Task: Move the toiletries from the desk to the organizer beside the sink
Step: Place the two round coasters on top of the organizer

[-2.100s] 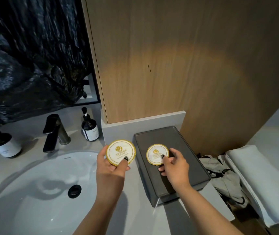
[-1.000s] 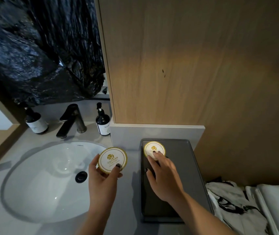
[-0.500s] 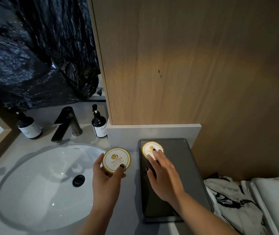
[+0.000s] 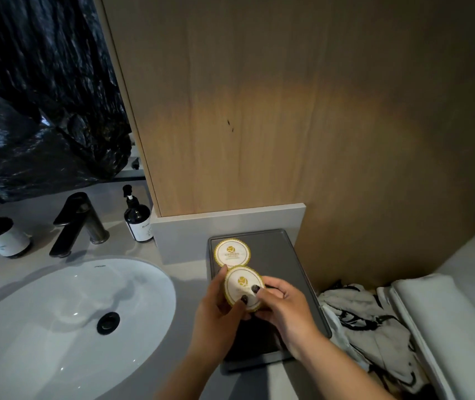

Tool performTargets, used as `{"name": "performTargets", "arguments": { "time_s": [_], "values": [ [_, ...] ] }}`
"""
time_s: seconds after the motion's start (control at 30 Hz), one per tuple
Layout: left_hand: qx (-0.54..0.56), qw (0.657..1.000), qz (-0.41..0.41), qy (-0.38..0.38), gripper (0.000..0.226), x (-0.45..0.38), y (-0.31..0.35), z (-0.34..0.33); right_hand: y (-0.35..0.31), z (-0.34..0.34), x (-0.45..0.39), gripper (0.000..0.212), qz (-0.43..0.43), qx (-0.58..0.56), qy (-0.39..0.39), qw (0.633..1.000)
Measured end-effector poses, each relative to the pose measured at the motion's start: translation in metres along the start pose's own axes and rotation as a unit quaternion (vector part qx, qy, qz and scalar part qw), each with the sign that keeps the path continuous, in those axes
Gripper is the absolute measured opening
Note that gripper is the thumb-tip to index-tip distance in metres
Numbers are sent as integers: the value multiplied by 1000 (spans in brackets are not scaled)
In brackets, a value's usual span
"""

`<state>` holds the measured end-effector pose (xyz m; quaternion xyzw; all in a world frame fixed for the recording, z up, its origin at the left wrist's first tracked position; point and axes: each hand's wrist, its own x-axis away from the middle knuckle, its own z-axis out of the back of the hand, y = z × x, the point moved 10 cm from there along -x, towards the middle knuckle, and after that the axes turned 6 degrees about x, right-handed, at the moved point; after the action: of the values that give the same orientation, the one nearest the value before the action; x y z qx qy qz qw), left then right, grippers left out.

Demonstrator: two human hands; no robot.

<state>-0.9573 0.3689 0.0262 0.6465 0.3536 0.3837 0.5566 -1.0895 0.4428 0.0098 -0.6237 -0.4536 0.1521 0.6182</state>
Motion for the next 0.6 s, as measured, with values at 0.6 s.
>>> {"name": "performTargets", "arguments": {
  "time_s": [0.6],
  "values": [
    [-408, 872, -270, -23, 55, 6, 24, -47, -57, 56, 50, 33, 281, 525, 205, 777]
  ]
}}
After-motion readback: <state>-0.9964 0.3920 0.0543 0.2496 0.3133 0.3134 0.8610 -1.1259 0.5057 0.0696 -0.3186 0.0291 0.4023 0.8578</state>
